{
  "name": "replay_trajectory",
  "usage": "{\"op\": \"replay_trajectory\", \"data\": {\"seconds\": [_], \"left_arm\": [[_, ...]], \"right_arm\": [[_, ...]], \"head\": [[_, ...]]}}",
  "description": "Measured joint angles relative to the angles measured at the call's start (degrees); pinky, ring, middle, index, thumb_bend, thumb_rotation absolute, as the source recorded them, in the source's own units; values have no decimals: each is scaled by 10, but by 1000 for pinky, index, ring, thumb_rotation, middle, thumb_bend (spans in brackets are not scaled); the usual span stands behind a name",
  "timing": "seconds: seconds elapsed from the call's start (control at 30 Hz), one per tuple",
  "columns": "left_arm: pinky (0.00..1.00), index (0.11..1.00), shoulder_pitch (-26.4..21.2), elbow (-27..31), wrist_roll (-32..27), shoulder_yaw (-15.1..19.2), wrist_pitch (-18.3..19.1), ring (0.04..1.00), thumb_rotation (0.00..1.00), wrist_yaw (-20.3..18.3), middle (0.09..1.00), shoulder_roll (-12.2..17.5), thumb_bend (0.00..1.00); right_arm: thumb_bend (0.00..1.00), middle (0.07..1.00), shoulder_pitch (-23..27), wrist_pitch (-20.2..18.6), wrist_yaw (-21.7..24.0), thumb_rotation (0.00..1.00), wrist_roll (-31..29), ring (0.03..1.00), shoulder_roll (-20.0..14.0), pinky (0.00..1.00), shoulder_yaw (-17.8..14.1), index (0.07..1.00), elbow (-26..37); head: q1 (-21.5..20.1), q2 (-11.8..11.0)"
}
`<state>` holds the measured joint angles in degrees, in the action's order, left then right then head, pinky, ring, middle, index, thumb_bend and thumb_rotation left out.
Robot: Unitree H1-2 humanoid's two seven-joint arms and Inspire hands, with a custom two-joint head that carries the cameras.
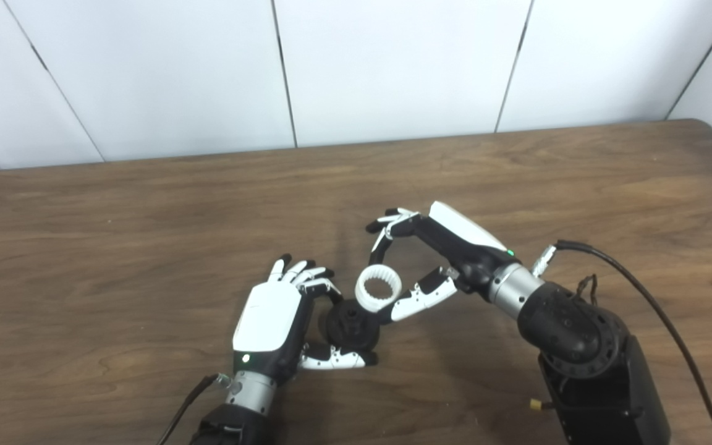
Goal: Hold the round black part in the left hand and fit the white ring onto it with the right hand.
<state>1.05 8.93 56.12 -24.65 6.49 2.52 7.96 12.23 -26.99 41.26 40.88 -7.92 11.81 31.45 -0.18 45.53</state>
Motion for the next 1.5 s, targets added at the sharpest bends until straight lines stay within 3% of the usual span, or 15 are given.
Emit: {"op": "replay_trajectory", "data": {"seconds": [0.2,0.7,1.5], "left_arm": [[1000,489,-1,5,5,-3,7,893,54,-6,803,-2,517],[1000,489,-1,5,9,-7,10,895,54,-6,806,-3,517],[1000,489,-2,7,9,-13,17,889,53,-5,801,-3,517]], "right_arm": [[523,841,-1,0,-4,132,1,961,8,951,11,483,-5],[523,833,-8,2,-54,132,-12,951,-10,948,52,482,-41],[523,838,-11,2,-78,130,-25,957,-25,935,71,483,-54]], "head": [[3,0],[5,0],[5,1]]}}
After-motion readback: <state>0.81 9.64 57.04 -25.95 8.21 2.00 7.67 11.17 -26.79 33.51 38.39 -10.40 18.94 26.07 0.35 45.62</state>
